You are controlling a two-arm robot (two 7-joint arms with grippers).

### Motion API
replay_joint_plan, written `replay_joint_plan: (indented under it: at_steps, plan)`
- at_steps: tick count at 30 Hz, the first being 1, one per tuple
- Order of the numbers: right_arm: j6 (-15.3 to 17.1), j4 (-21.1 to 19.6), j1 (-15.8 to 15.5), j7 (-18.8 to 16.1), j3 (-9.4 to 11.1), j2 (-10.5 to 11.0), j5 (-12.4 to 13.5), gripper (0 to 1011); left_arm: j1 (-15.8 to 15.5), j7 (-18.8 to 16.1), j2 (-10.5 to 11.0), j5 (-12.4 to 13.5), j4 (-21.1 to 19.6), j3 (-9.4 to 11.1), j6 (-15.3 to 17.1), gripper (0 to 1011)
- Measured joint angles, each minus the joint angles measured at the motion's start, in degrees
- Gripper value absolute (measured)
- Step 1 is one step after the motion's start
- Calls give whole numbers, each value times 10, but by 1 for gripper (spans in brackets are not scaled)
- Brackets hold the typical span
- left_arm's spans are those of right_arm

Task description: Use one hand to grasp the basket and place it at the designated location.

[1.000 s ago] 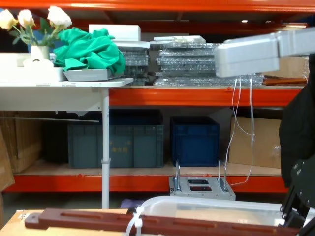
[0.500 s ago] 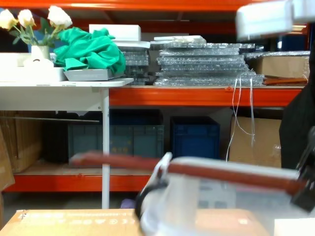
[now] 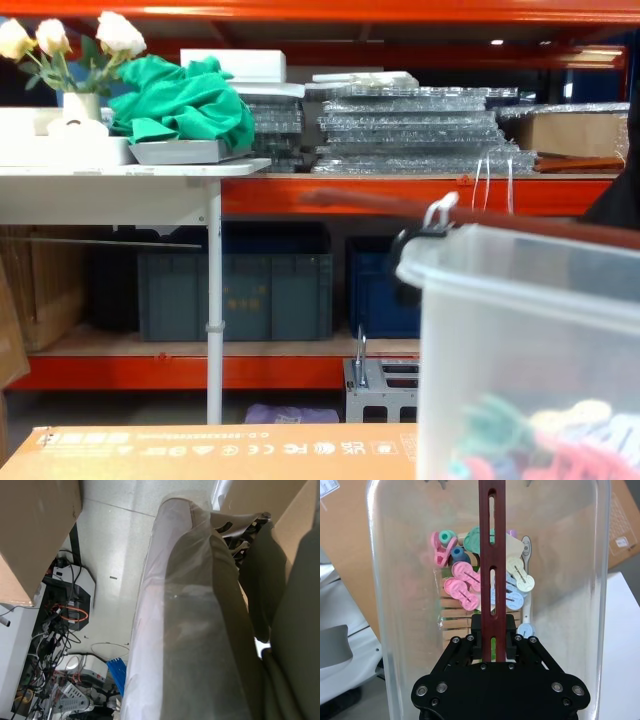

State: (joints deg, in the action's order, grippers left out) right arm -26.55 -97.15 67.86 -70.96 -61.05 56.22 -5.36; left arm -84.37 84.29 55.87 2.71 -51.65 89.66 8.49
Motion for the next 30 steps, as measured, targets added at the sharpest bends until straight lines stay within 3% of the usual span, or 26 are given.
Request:
replay_joint_plan:
  at_steps: [5, 13, 30]
  plan:
    - [17, 18, 4, -6, 18, 18, 13, 239, 0, 0, 0, 0, 0, 0, 0, 0]
    - [33, 43, 6, -9, 35, 29, 15, 239, 0, 0, 0, 0, 0, 0, 0, 0]
    - [92, 130, 11, -15, 63, 46, -18, 239, 0, 0, 0, 0, 0, 0, 0, 0]
